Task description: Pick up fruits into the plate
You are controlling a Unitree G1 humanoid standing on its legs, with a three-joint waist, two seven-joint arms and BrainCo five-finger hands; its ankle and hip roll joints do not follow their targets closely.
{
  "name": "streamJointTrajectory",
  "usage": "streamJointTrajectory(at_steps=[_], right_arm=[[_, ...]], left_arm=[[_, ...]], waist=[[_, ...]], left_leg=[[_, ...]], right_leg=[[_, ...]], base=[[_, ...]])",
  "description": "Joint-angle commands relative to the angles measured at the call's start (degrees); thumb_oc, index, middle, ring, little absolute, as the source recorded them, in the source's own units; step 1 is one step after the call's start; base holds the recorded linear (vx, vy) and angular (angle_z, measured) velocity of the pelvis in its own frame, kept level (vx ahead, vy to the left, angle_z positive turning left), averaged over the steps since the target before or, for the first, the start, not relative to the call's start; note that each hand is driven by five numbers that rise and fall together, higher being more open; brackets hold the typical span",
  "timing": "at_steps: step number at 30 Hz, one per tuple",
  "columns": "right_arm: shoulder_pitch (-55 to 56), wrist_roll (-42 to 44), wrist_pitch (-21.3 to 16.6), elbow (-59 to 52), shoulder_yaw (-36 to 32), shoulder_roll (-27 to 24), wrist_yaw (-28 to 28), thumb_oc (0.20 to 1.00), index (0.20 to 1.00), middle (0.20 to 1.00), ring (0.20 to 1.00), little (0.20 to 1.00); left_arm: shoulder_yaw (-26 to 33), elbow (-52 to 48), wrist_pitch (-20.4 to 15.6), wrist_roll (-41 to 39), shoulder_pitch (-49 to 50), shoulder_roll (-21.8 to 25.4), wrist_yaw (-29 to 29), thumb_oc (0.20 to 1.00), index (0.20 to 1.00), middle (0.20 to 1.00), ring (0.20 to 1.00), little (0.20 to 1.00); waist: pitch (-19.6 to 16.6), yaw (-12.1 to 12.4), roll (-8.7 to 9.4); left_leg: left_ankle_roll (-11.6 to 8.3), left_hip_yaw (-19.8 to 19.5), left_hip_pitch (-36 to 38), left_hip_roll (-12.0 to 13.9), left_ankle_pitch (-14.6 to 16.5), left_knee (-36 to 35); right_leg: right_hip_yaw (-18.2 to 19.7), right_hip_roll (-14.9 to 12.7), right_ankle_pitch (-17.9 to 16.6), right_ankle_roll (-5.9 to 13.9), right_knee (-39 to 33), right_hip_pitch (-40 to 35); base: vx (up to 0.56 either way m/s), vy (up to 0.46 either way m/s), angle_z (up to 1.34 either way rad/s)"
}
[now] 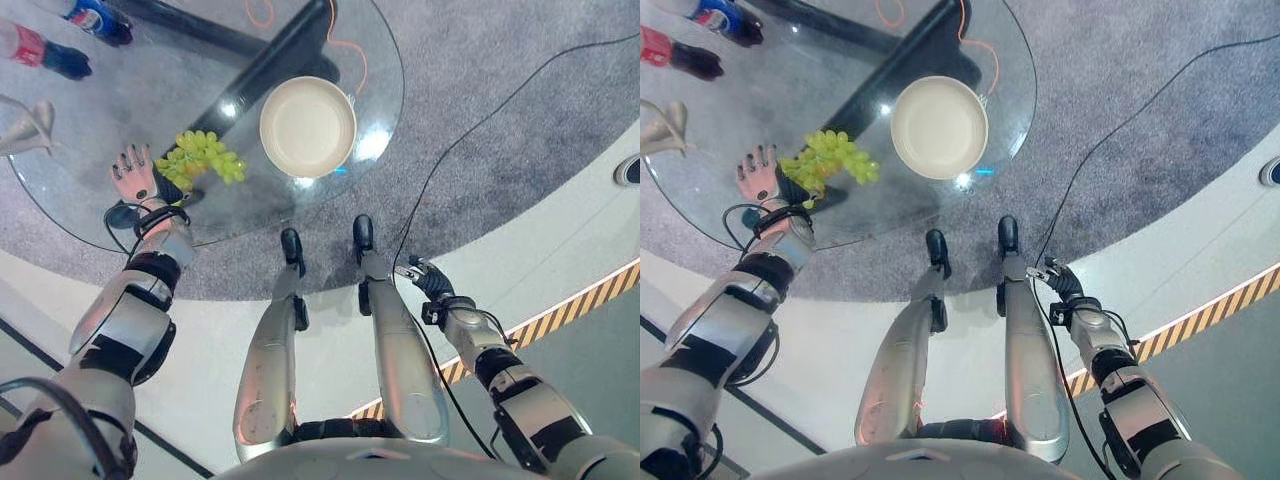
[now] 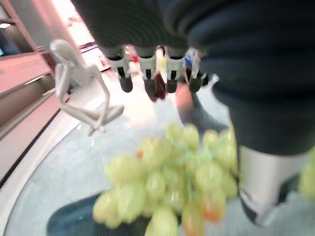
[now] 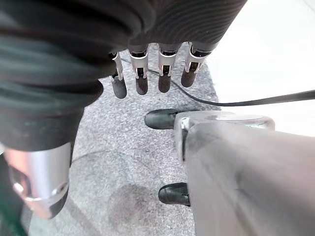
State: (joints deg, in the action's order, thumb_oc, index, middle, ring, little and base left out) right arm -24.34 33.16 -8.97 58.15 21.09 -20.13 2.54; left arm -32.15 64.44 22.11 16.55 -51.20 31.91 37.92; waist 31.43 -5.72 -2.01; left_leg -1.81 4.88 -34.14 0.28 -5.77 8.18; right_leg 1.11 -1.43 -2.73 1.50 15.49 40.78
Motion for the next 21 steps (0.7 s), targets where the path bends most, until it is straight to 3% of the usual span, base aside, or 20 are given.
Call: streamJointTrajectory(at_steps=[1,7,11,21], right_arm=[[3.0,2.4,-2.0,-3.1,0.8,-0.6,0.2,1.000,1.000,1.000,1.000,1.000],[2.8,4.8,-3.7,-5.5,1.2,-0.5,1.4,1.000,1.000,1.000,1.000,1.000],[2.7,6.4,-4.4,-7.7,1.9,-0.6,1.8,1.000,1.000,1.000,1.000,1.000],[2.6,10.0,-5.5,-10.7,2.7,-0.4,3.2,1.000,1.000,1.000,1.000,1.000]], left_arm=[[0.2,2.9,3.8,3.7,-0.1,3.0,0.4,1.000,1.000,1.000,1.000,1.000],[-0.1,5.9,6.8,0.2,-1.7,3.2,3.7,1.000,1.000,1.000,1.000,1.000],[-0.4,7.9,8.5,-0.3,-5.3,4.5,3.0,1.000,1.000,1.000,1.000,1.000],[-1.0,8.9,12.6,-2.0,-10.5,6.5,5.6,1.000,1.000,1.000,1.000,1.000]], waist=[[-1.6,0.4,1.63],[-1.6,-0.2,3.02],[-1.6,-0.8,4.06],[-1.6,-1.5,4.95]], left_leg=[[1.25,-5.9,-2.9,-3.1,5.3,6.2],[0.99,-5.4,-6.8,-3.0,5.4,8.1],[0.87,-5.2,-9.9,-3.1,5.8,10.0],[0.76,-5.5,-14.0,-3.2,6.6,12.4]], right_leg=[[-0.3,4.2,4.5,0.60,6.8,2.4],[0.1,5.0,4.2,0.54,8.1,5.9],[0.3,5.7,4.1,0.48,9.2,8.5],[0.5,6.3,3.8,0.44,10.6,12.5]], base=[[-0.01,0.033,0.01],[-0.01,0.032,-0.03],[-0.01,0.012,-0.05],[0.00,-0.004,-0.02]])
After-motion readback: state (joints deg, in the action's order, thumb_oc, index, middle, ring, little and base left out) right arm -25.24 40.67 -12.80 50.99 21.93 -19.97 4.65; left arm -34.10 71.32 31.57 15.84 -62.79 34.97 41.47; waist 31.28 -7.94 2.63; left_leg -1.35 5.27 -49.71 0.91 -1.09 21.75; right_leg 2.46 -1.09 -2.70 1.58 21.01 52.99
